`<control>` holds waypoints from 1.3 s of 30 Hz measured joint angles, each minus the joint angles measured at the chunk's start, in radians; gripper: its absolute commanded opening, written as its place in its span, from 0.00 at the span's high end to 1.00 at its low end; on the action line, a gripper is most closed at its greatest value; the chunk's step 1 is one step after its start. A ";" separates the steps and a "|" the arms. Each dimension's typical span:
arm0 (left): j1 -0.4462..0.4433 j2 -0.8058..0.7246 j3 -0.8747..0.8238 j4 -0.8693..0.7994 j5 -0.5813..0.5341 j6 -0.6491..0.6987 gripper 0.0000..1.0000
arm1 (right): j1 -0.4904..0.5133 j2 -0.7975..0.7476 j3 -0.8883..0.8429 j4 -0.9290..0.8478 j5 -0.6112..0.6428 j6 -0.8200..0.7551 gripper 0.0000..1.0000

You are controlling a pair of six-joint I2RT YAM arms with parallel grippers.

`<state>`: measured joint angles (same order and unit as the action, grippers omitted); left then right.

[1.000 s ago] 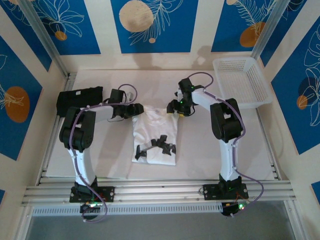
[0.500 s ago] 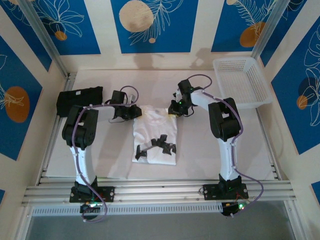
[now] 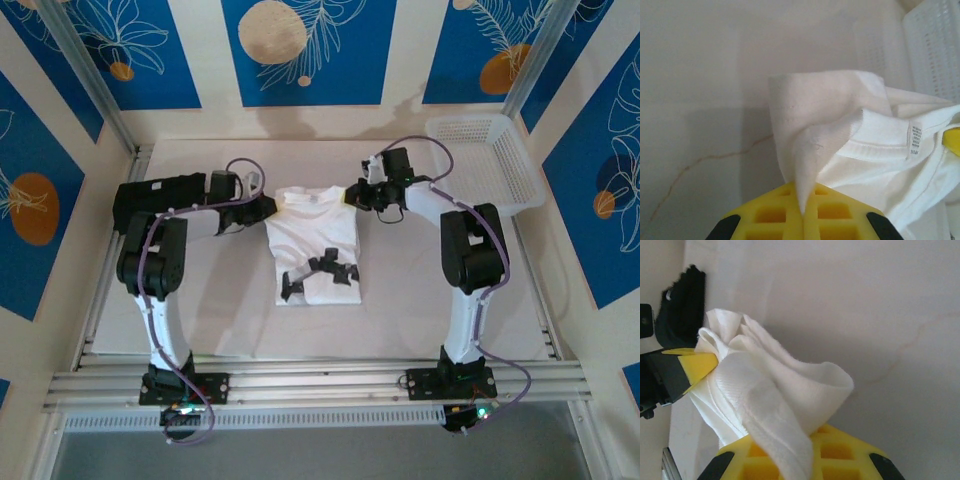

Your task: Fold the inside-out t-shirt

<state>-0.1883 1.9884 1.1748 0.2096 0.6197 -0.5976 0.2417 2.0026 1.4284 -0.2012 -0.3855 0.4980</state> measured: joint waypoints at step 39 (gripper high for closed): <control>-0.076 -0.620 -0.699 0.435 0.017 -0.104 1.00 | 0.179 -0.528 -0.581 0.141 0.008 0.010 0.98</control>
<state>-0.2646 1.3685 0.4755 0.6441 0.6365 -0.7017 0.4202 1.4746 0.8478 -0.0605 -0.3775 0.5076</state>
